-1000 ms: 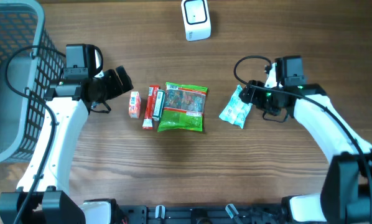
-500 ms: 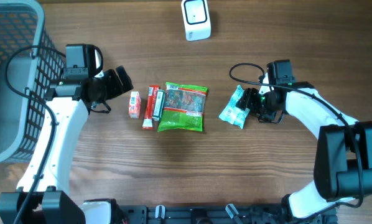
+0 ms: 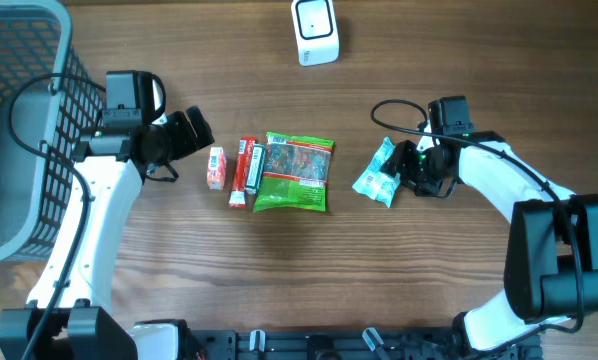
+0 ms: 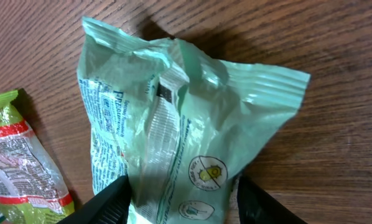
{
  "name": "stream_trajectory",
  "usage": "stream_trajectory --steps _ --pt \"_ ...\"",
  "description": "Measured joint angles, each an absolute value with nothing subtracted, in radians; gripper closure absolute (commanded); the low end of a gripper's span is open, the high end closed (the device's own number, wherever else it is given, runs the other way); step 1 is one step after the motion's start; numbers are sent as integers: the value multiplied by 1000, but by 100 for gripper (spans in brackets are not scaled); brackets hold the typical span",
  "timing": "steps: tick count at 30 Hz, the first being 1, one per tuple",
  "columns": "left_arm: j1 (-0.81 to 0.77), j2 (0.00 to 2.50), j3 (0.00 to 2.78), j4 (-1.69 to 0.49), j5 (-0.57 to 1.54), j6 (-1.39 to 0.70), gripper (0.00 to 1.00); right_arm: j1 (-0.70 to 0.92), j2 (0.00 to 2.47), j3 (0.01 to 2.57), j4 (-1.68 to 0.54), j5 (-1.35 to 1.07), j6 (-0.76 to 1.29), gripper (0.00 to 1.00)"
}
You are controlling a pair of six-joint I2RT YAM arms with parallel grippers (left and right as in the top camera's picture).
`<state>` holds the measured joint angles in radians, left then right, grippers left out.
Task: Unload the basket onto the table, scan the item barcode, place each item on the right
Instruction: 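Lift the wipes pack and carry it up toward the white scanner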
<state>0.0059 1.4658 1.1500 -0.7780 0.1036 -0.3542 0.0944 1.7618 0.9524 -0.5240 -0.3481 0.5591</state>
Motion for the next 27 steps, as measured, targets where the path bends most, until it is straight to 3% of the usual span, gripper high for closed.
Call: stream_trajectory --steps 22,27 --pt "6 1466 1150 -778 104 -354 0 94 1733 952 -481 -324 591 45" --pt "6 1466 1150 -778 103 -354 0 94 1731 931 -424 -306 596 51"
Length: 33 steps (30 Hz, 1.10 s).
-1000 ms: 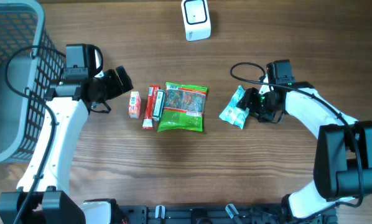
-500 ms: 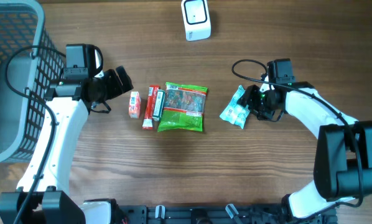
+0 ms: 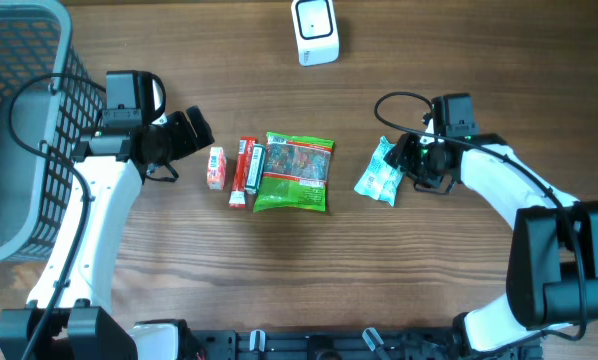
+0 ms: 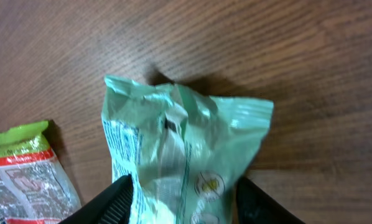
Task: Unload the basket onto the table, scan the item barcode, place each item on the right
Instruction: 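Lift the wipes pack and carry it up toward the white scanner, then hold the wipes pack barcode under the white scanner with right gripper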
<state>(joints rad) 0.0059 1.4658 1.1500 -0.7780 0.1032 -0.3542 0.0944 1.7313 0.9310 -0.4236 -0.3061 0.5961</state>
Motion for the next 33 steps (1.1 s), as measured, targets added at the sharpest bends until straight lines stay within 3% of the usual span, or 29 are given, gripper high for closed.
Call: stream_trajectory --steps 4,7,12,21,25,33 --pt "6 1466 1150 -778 103 -354 0 94 1723 856 -332 -310 603 60" --pt "6 1466 1150 -778 103 -354 0 94 1706 824 -309 -321 630 96" --pt "6 1466 1150 -778 104 -354 0 61 1660 823 -333 -377 584 94" --pt "6 1466 1150 -778 103 -354 0 -45 1327 829 -389 -708 325 96" --pt "6 1466 1150 -778 103 -354 0 -45 1264 838 -419 -770 305 96" --pt "6 1466 1150 -778 104 -354 0 -45 1259 1196 -796 -723 257 96"
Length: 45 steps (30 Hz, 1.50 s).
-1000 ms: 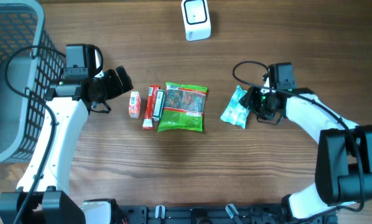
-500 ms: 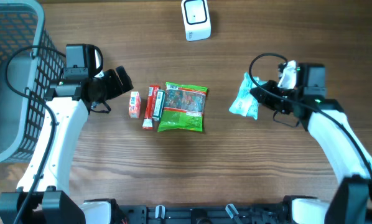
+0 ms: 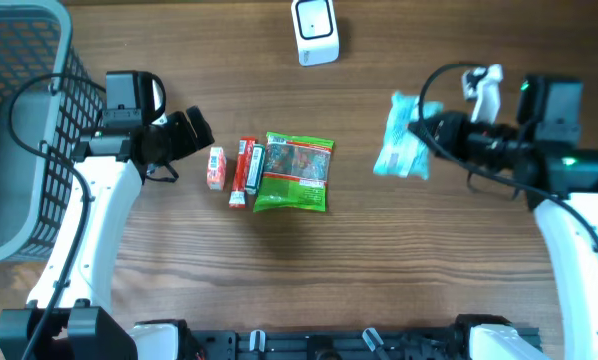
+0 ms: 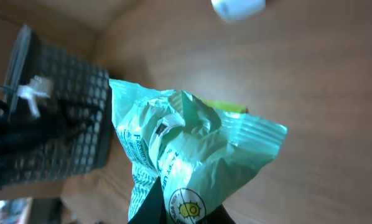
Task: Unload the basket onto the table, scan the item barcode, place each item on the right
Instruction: 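Hold the wipes pack barcode under the white scanner with right gripper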
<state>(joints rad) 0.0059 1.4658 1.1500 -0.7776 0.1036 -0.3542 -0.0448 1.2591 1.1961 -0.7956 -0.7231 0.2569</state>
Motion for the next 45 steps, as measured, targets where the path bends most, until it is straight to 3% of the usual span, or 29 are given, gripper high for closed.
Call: stream_trajectory --steps 34,40,45 --pt "6 1466 1150 -778 104 -354 0 -45 1346 1306 -923 -611 229 96" --pt "6 1466 1150 -778 104 -354 0 -45 1404 1723 -1081 -534 249 96" --pt "6 1466 1150 -778 103 -354 0 -25 1618 2145 -1180 -495 257 96"
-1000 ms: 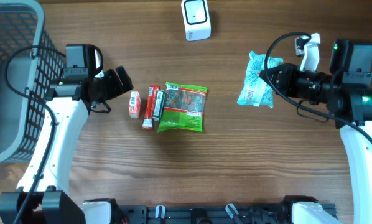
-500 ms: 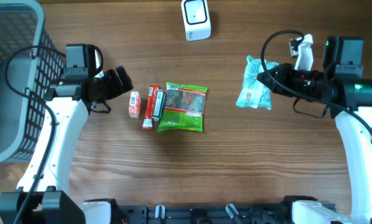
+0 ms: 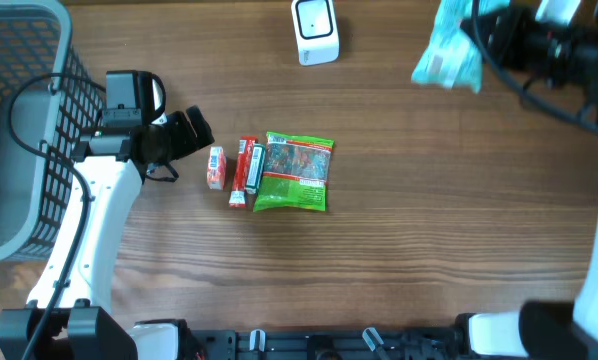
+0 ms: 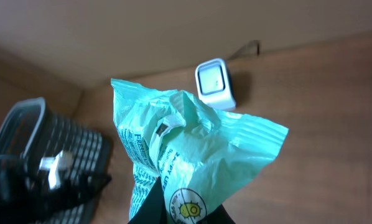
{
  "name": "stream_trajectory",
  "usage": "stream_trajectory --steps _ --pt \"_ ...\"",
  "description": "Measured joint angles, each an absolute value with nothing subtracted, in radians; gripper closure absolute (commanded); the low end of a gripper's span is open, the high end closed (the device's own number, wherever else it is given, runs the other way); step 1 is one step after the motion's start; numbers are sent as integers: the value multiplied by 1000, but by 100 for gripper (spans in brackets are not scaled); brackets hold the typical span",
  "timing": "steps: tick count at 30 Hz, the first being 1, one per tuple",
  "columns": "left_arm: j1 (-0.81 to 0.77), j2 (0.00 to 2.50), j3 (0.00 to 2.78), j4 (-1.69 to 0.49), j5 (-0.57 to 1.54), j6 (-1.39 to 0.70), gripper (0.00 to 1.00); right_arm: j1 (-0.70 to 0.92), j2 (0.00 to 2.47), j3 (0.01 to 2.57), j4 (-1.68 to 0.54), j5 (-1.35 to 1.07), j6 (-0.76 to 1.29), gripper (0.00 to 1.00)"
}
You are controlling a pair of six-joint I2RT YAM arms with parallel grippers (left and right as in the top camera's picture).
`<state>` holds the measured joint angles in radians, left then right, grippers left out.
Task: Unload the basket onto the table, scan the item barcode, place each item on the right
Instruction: 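Hold the wipes pack barcode under the white scanner with right gripper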
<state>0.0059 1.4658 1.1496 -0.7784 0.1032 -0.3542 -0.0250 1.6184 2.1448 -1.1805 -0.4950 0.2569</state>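
A crumpled mint-green packet (image 3: 447, 55) hangs in the air at the back right of the table, with my right gripper (image 3: 482, 40) shut on its lower end. In the right wrist view the packet (image 4: 192, 155) fills the middle, pinched at the bottom edge by the right gripper (image 4: 183, 214). The white scanner (image 3: 315, 30) stands at the back centre, and the wrist view shows the scanner (image 4: 215, 84) beyond the packet's top. No barcode can be made out. My left gripper (image 3: 194, 130) rests low at the left, holding nothing; its jaws are unclear.
A grey mesh basket (image 3: 19, 130) takes up the far left; the basket (image 4: 24, 134) also shows in the right wrist view. On the table's middle lie a green snack bag (image 3: 294, 172), a red stick pack (image 3: 244, 170) and a small red-and-white pack (image 3: 216, 167).
My right gripper has moved farther back and right with the mint packet, from mid-right of the table to the back right corner. The scanner now sits just above the packet in the wrist view.
The mint packet first lay on the table at the right with my right gripper's fingers open around it. Later it was gripped and held in the air mid-right. Now it hangs at the back right, level with the scanner. The left arm stayed still.
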Motion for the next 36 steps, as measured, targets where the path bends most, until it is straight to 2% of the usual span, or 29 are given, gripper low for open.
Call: stream_trajectory --steps 3,6,11,13,16,20,24,27,30,36 --pt "6 1466 1150 -778 104 -354 0 66 1713 2228 -1045 -394 256 96" --pt "6 1466 1150 -778 104 -354 0 223 1790 2236 -889 -250 173 96" --pt "6 1466 1149 -778 104 -354 0 434 1944 2239 -690 28 -79 96" --pt "6 1466 1149 -777 103 -354 0 488 2043 2241 -583 142 -267 96" --pt "6 1466 1149 -778 104 -354 0 521 2157 2241 -459 260 -452 96" --pt "6 1466 1149 -777 103 -354 0 543 2360 2241 -144 472 -733 96" --pt "6 1466 1149 -778 103 -354 0 543 2484 2241 80 553 -875 96" --pt "6 1466 1149 -778 104 -354 0 543 2575 2241 221 592 -949 95" --pt "6 1466 1149 -778 103 -354 0 543 2617 2241 260 606 -967 96" --pt "6 1466 1149 -778 104 -354 0 543 2658 2241 174 638 -844 96"
